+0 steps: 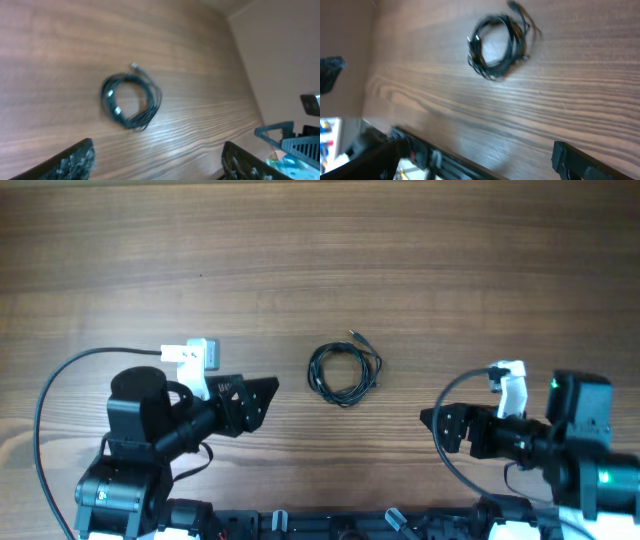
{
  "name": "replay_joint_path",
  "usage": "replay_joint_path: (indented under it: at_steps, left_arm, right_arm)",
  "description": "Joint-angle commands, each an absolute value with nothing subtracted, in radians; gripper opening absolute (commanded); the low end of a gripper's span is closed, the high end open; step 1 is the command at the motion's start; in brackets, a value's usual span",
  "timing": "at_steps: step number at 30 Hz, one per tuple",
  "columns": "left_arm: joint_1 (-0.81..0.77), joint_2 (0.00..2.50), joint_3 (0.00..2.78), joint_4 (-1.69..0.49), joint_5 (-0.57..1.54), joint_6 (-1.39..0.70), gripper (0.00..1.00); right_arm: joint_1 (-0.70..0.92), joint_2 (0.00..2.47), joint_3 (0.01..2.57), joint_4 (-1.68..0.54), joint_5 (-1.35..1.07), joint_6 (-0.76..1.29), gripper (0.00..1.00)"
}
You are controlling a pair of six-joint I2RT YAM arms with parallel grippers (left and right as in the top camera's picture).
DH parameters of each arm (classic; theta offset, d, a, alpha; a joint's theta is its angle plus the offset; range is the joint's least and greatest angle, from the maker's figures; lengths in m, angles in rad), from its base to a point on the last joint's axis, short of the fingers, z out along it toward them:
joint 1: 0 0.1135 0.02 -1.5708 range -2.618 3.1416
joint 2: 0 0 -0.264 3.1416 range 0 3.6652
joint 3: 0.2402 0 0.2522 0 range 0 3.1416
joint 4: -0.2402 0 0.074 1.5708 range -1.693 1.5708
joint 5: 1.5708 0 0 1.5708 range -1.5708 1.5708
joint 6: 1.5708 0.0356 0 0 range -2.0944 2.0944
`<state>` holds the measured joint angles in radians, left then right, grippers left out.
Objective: Untangle cables
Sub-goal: 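Move both grippers inward toward the coiled black cable bundle, then grasp opposite sides of the cable coil with left and right grippers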
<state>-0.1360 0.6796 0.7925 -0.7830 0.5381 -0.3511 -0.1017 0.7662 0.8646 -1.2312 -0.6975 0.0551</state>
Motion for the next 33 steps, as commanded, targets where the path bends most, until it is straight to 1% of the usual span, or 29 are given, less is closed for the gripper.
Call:
replay_joint_path:
  at_steps: [1, 3, 4, 6, 10, 16, 19, 21, 23, 25, 29, 33]
  left_arm:
    - [-0.141, 0.72, 0.808, -0.817, 0.426, -0.344, 0.85]
    - [-0.141, 0.766, 0.808, -0.813, 0.413, -0.345, 0.82]
    - [-0.141, 0.787, 0.808, -0.811, 0.413, -0.345, 0.82]
    - [-0.15, 0.852, 0.808, -0.793, 0.413, -0.345, 0.81]
    - [-0.193, 1.009, 0.808, -0.702, 0.41, -0.346, 0.8]
    - [-0.272, 1.214, 0.808, -0.583, 0.41, -0.345, 0.78]
    - [-0.316, 1.293, 0.808, -0.518, 0.411, -0.346, 0.79]
    - [-0.332, 1.298, 0.808, -0.479, 0.434, -0.349, 0.79]
    - [-0.339, 1.287, 0.815, -0.437, 0.505, -0.349, 0.78]
    - [-0.34, 1.266, 0.833, -0.406, 0.581, -0.358, 0.75]
    - [-0.343, 1.215, 0.847, -0.42, 0.591, -0.379, 0.74]
    - [-0.343, 1.177, 0.847, -0.467, 0.589, -0.374, 0.74]
  right_arm:
    - [-0.074, 0.854, 0.873, -1.25, -0.757, -0.1, 1.0]
    - [-0.028, 0.907, 0.873, -1.23, -0.872, -0.166, 1.0]
    - [-0.009, 0.925, 0.873, -1.217, -0.876, -0.174, 1.0]
    - [0.05, 0.978, 0.873, -1.188, -0.841, -0.169, 1.0]
    - [0.148, 1.062, 0.873, -1.095, -0.733, -0.075, 1.0]
    - [0.266, 1.083, 0.873, -0.922, -0.698, -0.073, 1.0]
    - [0.359, 1.092, 0.873, -0.837, -0.623, -0.058, 1.0]
    - [0.404, 1.111, 0.873, -0.789, -0.573, -0.01, 1.0]
    - [0.443, 1.147, 0.873, -0.73, -0.513, 0.062, 1.0]
    - [0.464, 1.198, 0.873, -0.68, -0.433, 0.157, 1.0]
    - [0.467, 1.334, 0.873, -0.622, -0.259, 0.404, 1.0]
    - [0.467, 1.456, 0.873, -0.567, -0.259, 0.453, 1.0]
